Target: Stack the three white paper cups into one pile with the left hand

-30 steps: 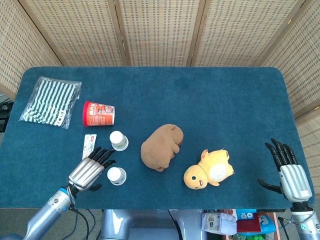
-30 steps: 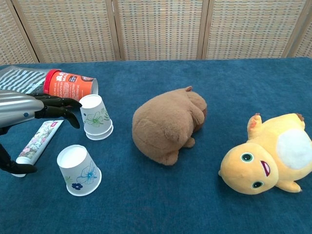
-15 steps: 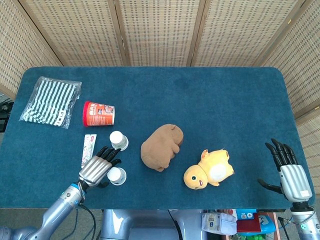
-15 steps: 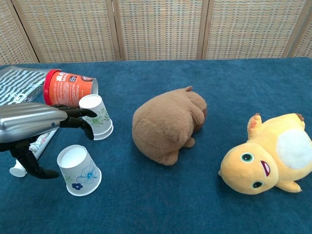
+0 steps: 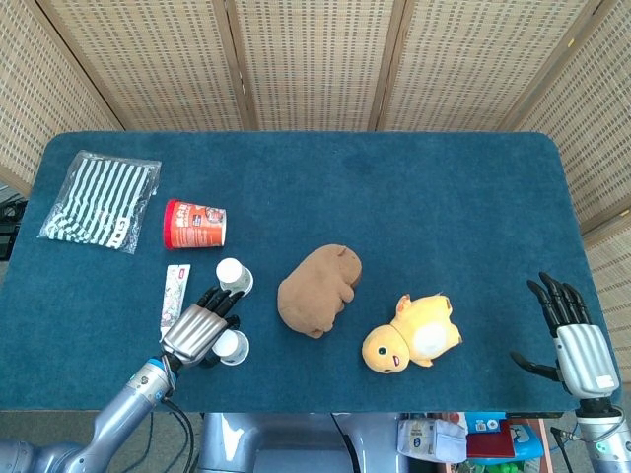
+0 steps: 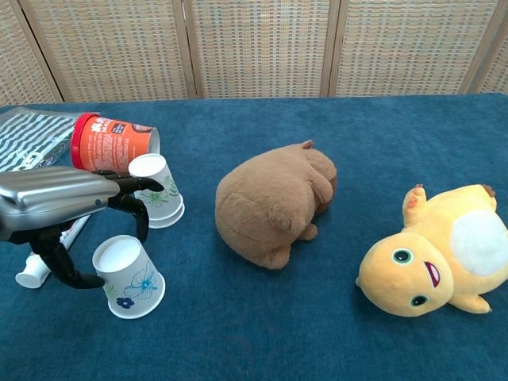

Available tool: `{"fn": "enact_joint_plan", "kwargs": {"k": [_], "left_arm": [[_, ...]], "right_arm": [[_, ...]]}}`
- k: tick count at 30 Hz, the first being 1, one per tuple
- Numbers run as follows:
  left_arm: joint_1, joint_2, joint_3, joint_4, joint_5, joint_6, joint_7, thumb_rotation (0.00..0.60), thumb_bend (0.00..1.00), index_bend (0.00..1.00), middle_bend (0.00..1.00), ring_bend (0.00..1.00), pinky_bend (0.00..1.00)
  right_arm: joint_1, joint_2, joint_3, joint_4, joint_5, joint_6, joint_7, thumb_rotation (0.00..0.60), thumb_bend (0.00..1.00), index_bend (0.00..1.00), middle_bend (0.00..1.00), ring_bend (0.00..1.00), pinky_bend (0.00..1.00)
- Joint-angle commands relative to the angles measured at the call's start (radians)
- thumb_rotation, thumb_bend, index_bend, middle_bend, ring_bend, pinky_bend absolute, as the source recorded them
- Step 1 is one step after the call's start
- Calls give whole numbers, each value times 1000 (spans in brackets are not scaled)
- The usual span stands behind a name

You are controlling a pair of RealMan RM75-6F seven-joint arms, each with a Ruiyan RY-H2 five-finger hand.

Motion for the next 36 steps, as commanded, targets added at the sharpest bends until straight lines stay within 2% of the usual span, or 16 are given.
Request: {"fn": "enact_joint_plan", "kwargs": {"k": [1, 8, 12, 20, 24, 29, 36], "left_arm": [[-2, 1, -3, 1, -5, -3, -3, 600, 239, 387, 0, 0, 0], [1, 13, -9, -6, 20, 0, -31, 600, 239, 440, 0, 0, 0], [-4, 59, -18, -52, 36, 2, -40, 600, 240, 440, 0, 0, 0], [-36, 204, -94, -132, 27, 44, -20, 600, 240, 440, 0, 0, 0], [-53, 269, -170, -145, -15, 51, -87, 600, 239, 440, 0, 0, 0], [-79, 299, -216, -118, -49, 13, -147, 600, 240, 440, 0, 0, 0], [-126, 275, -234, -71, -131, -21, -130, 600, 240, 440, 0, 0, 0]], "right_arm": [[0, 0, 0, 0, 0, 0, 0, 600, 48, 0, 0, 0, 0], [1, -2, -2, 0, -3, -3, -5, 600, 47, 0, 0, 0, 0], [1, -2, -2, 1, -1, -5, -5, 600, 48, 0, 0, 0, 0], [2, -5, 0, 3, 1, -6, -7, 600, 47, 0, 0, 0, 0], [2, -8, 0, 3, 0, -4, -9, 600, 48, 0, 0, 0, 0], [3, -10, 0, 3, -2, -4, -12, 600, 47, 0, 0, 0, 0], [2, -9, 2, 6, 2, -3, -5, 600, 48, 0, 0, 0, 0]]}}
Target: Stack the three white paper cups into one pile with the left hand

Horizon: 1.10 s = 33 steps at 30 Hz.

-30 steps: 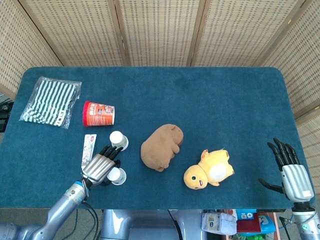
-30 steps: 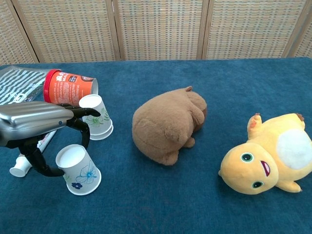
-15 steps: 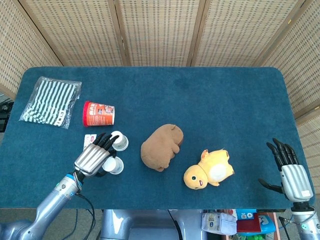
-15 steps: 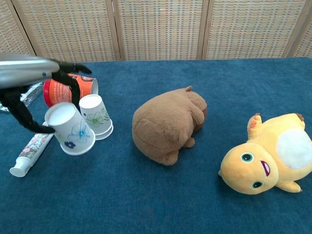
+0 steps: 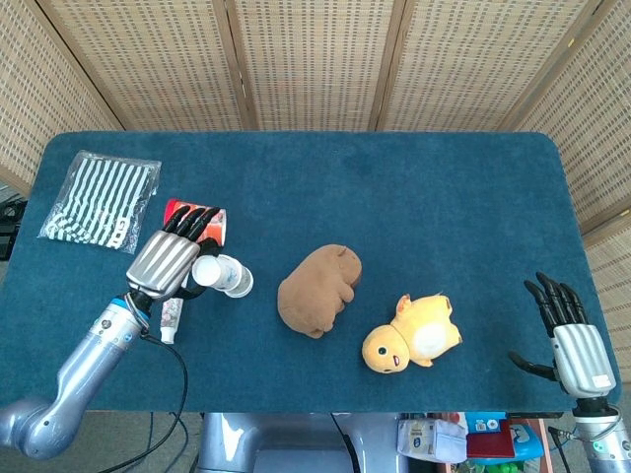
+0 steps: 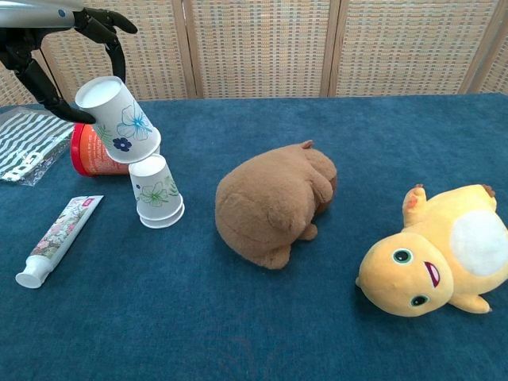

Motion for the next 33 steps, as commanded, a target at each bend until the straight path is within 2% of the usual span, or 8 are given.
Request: {"fn": "enact_joint_plan", "kwargs": {"k": [1, 11, 17, 29, 31, 33], "left_arm": [[-29, -23, -7, 28, -50, -19, 21, 600, 240, 440, 0, 0, 0], [-101, -79, -11, 62, -175, -25, 99, 600, 239, 440, 0, 0, 0], [-139, -127, 6, 102, -252, -20, 144, 600, 240, 440, 0, 0, 0], [-177, -176, 27, 161, -323, -18, 163, 600, 239, 438, 0, 0, 0], [-186, -180, 35, 169, -347, -25, 175, 600, 239, 402, 0, 0, 0], [-194, -183, 41, 173, -371, -29, 182, 600, 240, 308, 0, 0, 0]], "right_arm": [[0, 0, 1, 2, 2, 0, 3, 600, 48, 0, 0, 0, 0], [-2, 3, 4, 5, 7, 2, 15, 600, 47, 0, 0, 0, 0], [-1, 3, 8, 11, 14, 1, 27, 600, 48, 0, 0, 0, 0], [-1, -1, 8, 13, 15, -3, 23, 600, 47, 0, 0, 0, 0], [-1, 0, 9, 14, 18, -2, 25, 600, 48, 0, 0, 0, 0], [-2, 0, 10, 15, 19, -1, 28, 600, 48, 0, 0, 0, 0]]}}
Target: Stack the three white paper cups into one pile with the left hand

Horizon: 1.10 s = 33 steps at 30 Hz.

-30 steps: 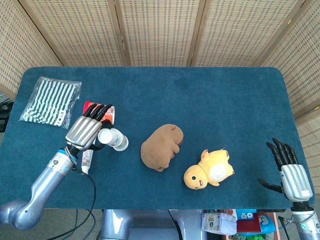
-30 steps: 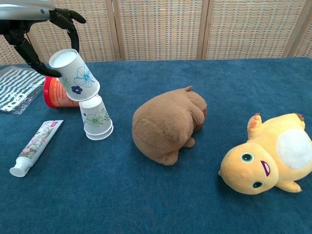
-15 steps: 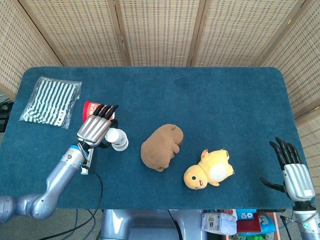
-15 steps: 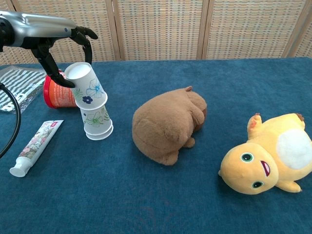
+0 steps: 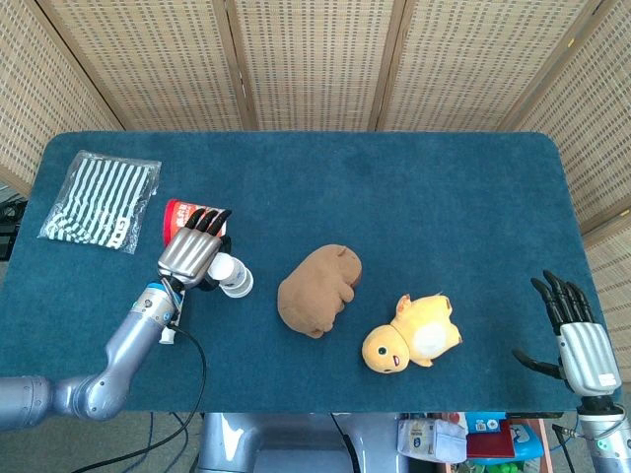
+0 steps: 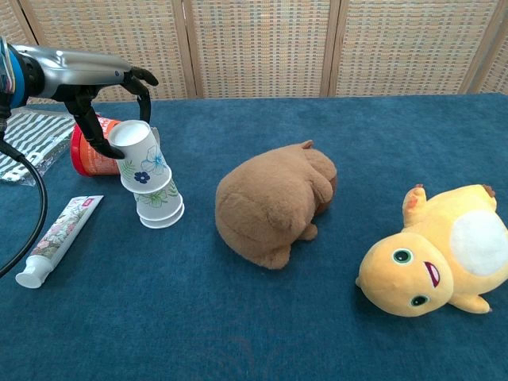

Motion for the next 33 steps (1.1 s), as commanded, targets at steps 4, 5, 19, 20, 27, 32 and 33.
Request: {"fn": "enact_joint_plan", "kwargs": {"k": [4, 5, 19, 20, 27, 32, 33], "left_arm": [[-15, -7, 15, 15, -39, -5, 10, 600, 240, 96, 0, 0, 0], [-15, -6, 15, 16, -39, -3, 7, 600, 240, 45, 0, 0, 0], [174, 70, 76, -76, 295, 142, -221, 600, 240, 0, 0, 0, 0], [193, 72, 90, -78, 333, 161, -232, 600, 239, 0, 0, 0, 0], [451, 47, 293, -10, 742, 409, -395, 600, 239, 0, 0, 0, 0], [601, -56, 346, 141, 897, 564, -411, 600, 239, 0, 0, 0, 0], [626, -72, 349, 162, 909, 589, -408, 600, 240, 0, 0, 0, 0]], "right_arm": [[-1, 0, 2, 2, 2, 2, 4, 600, 47, 0, 0, 0, 0], [-1, 0, 2, 3, 3, 2, 5, 600, 47, 0, 0, 0, 0], [2, -4, -7, -1, -11, -4, -17, 600, 48, 0, 0, 0, 0], [2, -4, -7, -1, -11, -5, -19, 600, 48, 0, 0, 0, 0], [4, -12, -12, -17, -26, -4, -66, 600, 47, 0, 0, 0, 0], [5, -13, -9, -29, -24, -3, -85, 600, 48, 0, 0, 0, 0], [6, -14, -9, -30, -22, -4, -86, 600, 48, 0, 0, 0, 0]]}}
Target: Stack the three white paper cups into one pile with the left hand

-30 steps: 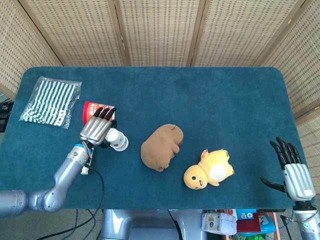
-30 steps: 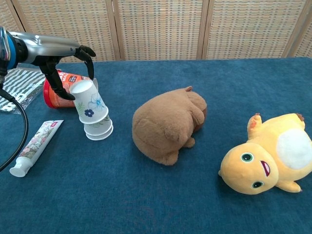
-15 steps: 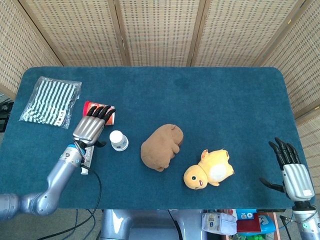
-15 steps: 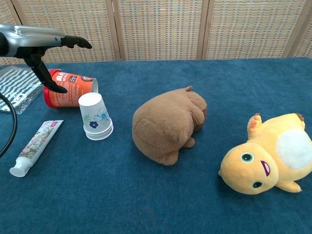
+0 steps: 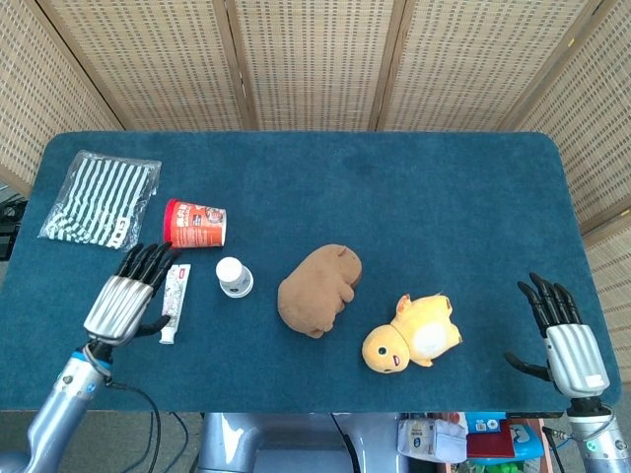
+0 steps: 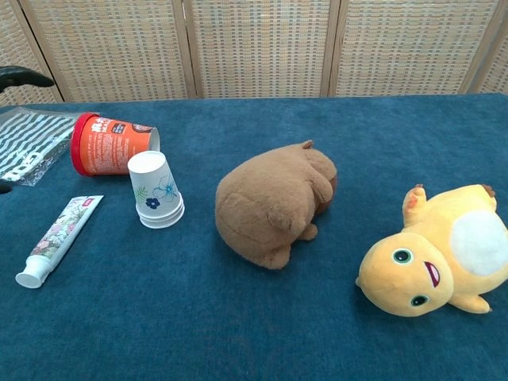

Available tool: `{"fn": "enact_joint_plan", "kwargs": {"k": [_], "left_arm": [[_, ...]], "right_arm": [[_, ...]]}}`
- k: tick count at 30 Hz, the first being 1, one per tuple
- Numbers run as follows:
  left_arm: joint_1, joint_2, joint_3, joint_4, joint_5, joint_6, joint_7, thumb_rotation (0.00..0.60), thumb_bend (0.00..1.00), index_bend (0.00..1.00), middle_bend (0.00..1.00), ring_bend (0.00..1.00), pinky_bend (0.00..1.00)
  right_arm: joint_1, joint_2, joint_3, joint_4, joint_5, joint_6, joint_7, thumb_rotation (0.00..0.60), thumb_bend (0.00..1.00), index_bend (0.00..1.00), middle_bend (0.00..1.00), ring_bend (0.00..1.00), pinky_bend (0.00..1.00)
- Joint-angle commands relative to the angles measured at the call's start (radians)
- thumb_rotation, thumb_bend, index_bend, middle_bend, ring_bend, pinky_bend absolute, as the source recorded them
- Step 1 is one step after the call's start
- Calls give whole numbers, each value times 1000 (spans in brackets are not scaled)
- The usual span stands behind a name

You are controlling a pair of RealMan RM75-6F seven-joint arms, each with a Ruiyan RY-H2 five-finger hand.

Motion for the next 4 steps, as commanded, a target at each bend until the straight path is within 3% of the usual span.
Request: {"fn": "enact_joint_plan", "kwargs": {"k": [1, 4], "left_arm": [[166, -100, 74, 142, 132, 166, -43, 600, 240, 0, 0, 0, 0], [206, -127, 66, 187, 152, 192, -37, 600, 240, 0, 0, 0, 0]], "right_arm": [[1, -1, 1, -1, 4, -2, -3, 600, 48, 0, 0, 0, 0], [2, -4, 1, 3, 6, -7, -5, 600, 47, 0, 0, 0, 0]]}}
